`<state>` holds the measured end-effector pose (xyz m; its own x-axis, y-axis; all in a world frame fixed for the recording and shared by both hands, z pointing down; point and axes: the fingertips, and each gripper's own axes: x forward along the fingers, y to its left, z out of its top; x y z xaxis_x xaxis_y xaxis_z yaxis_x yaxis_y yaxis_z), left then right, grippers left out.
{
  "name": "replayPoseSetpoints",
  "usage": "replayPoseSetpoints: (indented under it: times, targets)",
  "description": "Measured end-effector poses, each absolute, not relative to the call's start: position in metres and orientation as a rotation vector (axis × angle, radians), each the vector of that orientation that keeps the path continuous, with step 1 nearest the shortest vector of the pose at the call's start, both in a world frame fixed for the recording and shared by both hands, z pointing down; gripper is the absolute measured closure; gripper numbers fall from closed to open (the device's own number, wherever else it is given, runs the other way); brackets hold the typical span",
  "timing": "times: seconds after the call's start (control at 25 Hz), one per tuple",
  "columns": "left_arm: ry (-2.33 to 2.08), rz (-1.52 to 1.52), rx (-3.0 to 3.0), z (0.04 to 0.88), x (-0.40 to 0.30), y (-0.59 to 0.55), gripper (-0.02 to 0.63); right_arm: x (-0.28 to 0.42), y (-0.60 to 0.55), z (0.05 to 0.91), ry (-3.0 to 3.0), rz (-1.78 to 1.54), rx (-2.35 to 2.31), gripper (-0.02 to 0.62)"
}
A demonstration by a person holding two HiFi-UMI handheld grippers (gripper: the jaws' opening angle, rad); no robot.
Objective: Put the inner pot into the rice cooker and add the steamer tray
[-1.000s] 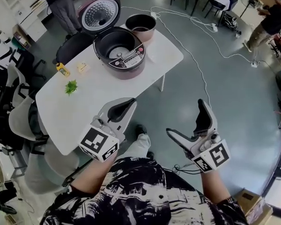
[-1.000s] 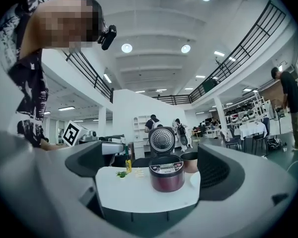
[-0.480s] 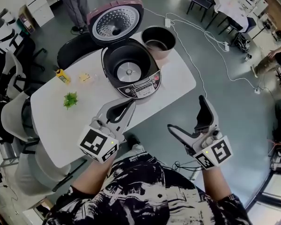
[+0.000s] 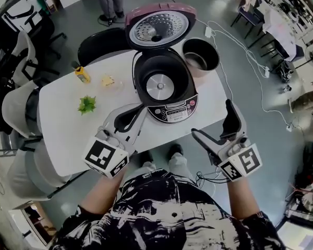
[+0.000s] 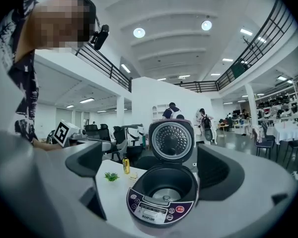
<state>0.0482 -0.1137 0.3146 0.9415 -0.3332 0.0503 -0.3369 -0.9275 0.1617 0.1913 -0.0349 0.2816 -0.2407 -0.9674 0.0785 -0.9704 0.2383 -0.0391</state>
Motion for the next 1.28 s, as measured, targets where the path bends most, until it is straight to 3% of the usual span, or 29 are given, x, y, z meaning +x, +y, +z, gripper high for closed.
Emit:
replayPoseSetpoints:
  times: [0.4,0.88,1.28]
  targets:
    - [-0.815,0.073,2.894,0.305,0.058,-0.131,0.601,0.230,-0.078,0.291,-2.609,0.157,1.718,0.044]
    - [-0.969,0.082,2.833,0.303,0.101,-0.137,0.601,0.389,-0.143,0.309,-2.406,0.201,1.794,0.044]
    - [-1.001,0.060,2.759,0.330,0.103,-0.144,0.601,0.510,-0.251,0.401,-2.138,0.704,1.870,0.044]
